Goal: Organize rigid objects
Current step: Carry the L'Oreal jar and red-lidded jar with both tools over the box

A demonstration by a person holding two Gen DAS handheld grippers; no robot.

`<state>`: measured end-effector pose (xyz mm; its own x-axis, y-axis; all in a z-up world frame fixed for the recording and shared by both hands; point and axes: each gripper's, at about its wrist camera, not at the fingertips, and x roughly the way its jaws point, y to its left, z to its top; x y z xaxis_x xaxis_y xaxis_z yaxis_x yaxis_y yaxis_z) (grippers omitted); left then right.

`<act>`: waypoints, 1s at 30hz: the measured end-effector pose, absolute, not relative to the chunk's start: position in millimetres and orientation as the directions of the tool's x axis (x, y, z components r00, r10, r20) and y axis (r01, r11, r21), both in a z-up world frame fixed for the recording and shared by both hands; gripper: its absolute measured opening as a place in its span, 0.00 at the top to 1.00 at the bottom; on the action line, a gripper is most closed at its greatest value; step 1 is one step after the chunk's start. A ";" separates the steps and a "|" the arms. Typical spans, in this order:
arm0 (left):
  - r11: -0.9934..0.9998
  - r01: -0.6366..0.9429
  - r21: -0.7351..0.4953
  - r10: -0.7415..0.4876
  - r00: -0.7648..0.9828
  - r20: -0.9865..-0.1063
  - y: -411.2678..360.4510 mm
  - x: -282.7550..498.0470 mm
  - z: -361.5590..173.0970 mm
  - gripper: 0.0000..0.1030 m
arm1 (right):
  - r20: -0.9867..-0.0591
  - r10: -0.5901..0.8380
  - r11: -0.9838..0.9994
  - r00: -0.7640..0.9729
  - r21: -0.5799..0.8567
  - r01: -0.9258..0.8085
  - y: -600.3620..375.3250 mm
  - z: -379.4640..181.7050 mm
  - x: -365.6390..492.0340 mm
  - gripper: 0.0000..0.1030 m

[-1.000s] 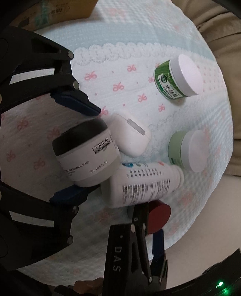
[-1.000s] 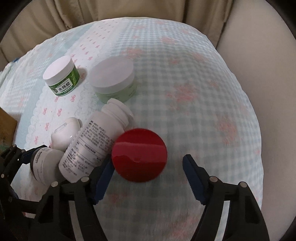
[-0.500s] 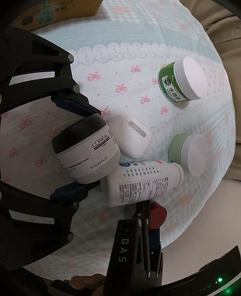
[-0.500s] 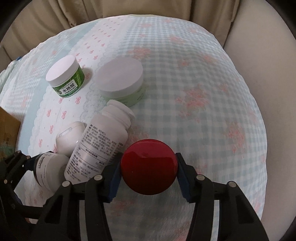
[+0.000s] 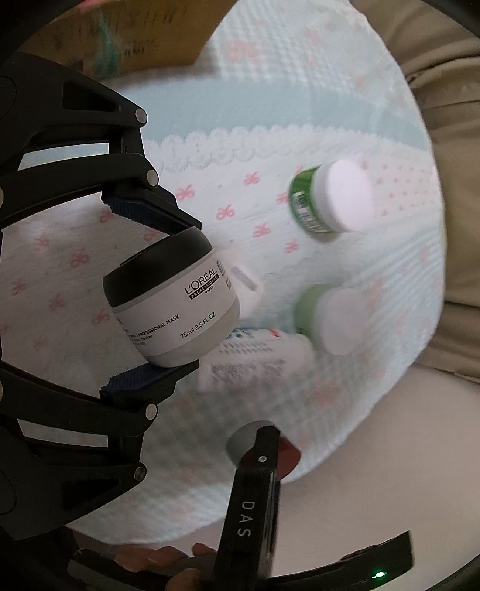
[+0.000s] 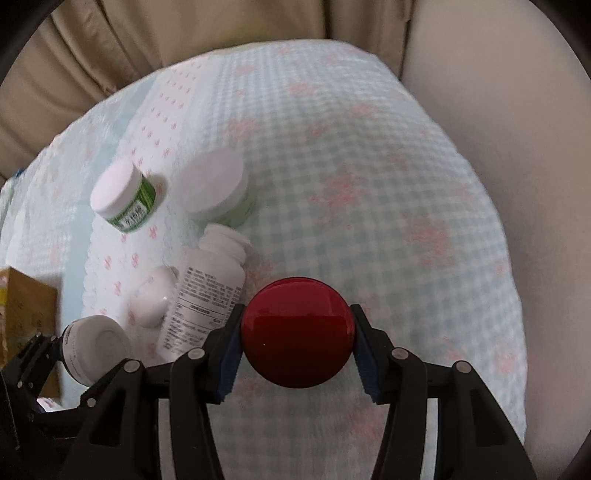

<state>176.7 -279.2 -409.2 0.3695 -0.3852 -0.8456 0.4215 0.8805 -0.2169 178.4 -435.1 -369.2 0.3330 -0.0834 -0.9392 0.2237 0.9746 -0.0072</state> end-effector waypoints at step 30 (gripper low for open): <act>0.952 0.133 -0.275 -0.296 0.624 -0.723 -1.6 99.3 -130.9 0.39 | -0.874 0.097 0.995 0.475 0.094 -0.031 -219.5 -127.8 126.6 0.52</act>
<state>99.3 -1.6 -130.9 0.6243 -0.2964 -0.7228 0.1334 0.9521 -0.2752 126.6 -219.5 -127.8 0.4754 0.0973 -0.8744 -0.0312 0.9951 0.0938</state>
